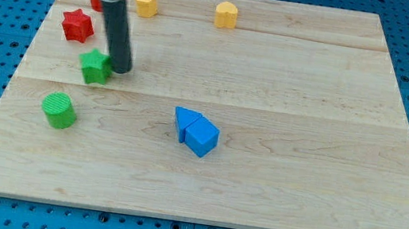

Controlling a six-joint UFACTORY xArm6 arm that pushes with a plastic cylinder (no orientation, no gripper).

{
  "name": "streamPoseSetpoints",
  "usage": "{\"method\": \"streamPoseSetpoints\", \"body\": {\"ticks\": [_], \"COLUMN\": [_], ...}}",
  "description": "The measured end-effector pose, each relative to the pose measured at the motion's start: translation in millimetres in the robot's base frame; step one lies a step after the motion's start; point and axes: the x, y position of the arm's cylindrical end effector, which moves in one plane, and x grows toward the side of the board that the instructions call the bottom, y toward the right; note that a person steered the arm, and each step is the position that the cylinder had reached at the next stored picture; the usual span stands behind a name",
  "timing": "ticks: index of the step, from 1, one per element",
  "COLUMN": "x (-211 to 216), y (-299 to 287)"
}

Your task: Push the yellow hexagon a bit down

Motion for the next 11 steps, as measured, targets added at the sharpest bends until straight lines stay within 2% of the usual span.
{"method": "streamPoseSetpoints", "body": {"ticks": [1,2,3,4,5,6,7,9,11], "x": [0.7,-16.3,-64.0,-92.2,-148.3,-192.5,-208.6,-210.0,-156.8], "y": [-35.2,-11.0,78.8,186.0,260.4,256.6,195.8,15.4,43.2]}}
